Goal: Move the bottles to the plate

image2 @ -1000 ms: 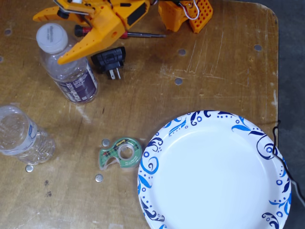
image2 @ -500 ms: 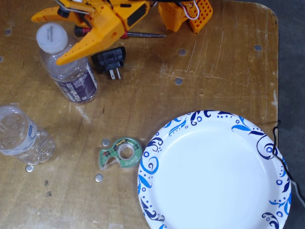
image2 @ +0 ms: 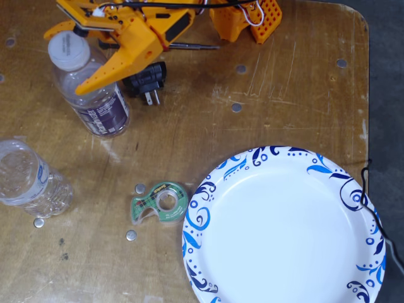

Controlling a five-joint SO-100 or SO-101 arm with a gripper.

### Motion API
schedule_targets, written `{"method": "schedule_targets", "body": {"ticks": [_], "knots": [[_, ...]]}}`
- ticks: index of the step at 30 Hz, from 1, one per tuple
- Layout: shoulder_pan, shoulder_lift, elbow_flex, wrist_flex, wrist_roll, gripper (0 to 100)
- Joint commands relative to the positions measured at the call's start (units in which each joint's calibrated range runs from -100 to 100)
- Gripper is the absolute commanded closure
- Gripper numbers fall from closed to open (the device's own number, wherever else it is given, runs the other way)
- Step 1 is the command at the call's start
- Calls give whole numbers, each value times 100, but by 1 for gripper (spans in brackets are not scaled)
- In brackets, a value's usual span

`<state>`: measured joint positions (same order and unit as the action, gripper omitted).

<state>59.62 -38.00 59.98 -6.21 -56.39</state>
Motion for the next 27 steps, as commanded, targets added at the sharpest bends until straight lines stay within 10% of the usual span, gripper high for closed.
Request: {"method": "schedule_targets", "body": {"ticks": [1, 27], "knots": [[103, -28, -332, -101, -36, 67], [567, -129, -971, -397, -46, 79]]}}
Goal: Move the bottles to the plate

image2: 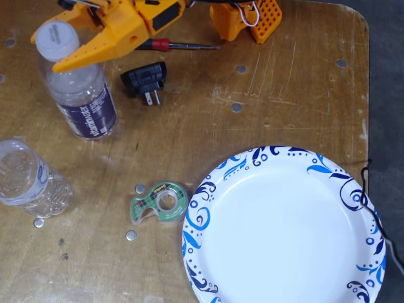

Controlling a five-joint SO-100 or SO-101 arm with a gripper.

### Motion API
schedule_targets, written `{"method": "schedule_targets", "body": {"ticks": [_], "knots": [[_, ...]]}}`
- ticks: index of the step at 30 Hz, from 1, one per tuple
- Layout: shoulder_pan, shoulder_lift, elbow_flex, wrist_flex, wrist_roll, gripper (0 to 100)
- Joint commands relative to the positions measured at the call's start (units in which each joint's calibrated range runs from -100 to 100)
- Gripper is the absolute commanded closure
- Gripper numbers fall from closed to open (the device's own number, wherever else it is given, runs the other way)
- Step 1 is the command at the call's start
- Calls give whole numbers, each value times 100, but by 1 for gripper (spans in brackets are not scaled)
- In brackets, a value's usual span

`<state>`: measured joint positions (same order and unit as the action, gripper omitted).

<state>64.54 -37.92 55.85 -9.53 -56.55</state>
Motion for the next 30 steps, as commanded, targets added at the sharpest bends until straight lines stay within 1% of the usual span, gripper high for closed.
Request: {"method": "schedule_targets", "body": {"ticks": [1, 4, 6, 10, 13, 17, 22, 24, 27, 30], "knots": [[64, -213, -675, 5, -10, 79], [-44, -483, -1224, 710, -10, 79], [-87, -702, -1747, 1501, -5, 79], [-626, -1031, -2954, 3251, -36, 79], [-1295, -1098, -3702, 4034, -109, 79], [-2427, -1166, -3963, 4600, -573, 79], [-3969, -1082, -3891, 4582, -615, 79], [-4454, -1048, -3729, 4417, -620, 79], [-5101, -913, -3224, 3782, -620, 79], [-5608, -719, -2684, 2816, -620, 79]]}}
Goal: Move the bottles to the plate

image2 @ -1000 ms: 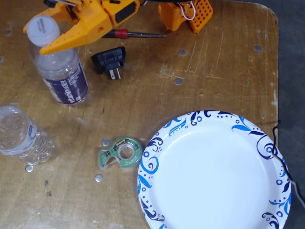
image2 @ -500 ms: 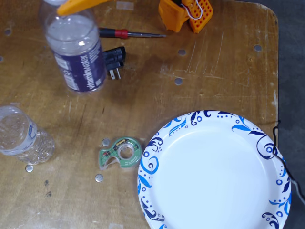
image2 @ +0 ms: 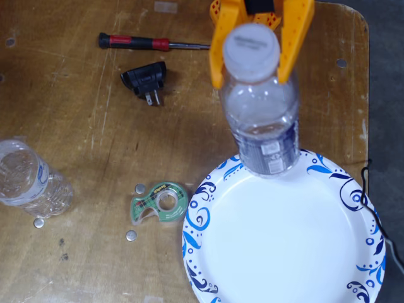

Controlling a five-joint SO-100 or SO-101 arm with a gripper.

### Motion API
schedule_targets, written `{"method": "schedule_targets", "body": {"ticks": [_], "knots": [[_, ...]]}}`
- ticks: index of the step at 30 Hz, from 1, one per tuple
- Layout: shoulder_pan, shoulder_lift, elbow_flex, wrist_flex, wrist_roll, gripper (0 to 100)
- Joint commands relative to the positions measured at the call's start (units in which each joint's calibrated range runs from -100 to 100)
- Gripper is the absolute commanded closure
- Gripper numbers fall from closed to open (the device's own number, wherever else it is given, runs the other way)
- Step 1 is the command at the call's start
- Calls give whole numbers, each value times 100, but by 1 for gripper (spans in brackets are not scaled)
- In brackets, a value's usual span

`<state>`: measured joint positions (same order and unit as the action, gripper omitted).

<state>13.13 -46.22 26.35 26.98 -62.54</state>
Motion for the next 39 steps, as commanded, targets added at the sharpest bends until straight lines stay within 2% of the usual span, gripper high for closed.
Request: {"method": "schedule_targets", "body": {"ticks": [1, 6, 9, 12, 26, 32, 39], "knots": [[-574, 246, 437, -1192, -21, 79], [-930, 1090, 870, -2733, 26, 79], [-1135, 1545, 852, -3150, 41, 79], [-1329, 1823, 861, -3429, 318, 79], [-2051, 2371, 1014, -3377, 495, 79], [-1987, 2397, 1185, -3394, 730, 79], [-1965, 2430, 1329, -3455, 735, 79]]}}
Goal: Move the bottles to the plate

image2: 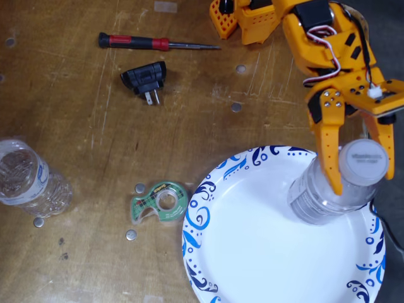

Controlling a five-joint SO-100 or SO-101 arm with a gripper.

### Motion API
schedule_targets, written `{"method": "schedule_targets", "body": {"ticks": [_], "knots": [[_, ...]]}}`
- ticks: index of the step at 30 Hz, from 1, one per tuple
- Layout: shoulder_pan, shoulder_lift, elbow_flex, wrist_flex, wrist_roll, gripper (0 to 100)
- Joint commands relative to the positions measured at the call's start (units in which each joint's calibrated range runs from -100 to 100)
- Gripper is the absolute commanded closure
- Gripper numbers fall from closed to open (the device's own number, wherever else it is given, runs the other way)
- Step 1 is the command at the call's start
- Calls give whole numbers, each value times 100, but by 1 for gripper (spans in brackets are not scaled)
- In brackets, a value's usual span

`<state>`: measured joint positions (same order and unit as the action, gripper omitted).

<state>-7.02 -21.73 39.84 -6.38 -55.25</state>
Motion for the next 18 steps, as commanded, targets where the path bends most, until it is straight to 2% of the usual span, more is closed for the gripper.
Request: {"method": "schedule_targets", "body": {"ticks": [1, 11, 18], "knots": [[50, -11, -11, -119, 6, 79], [201, -3, 277, -162, 1, 79], [341, 90, 539, -798, -182, 79]]}}
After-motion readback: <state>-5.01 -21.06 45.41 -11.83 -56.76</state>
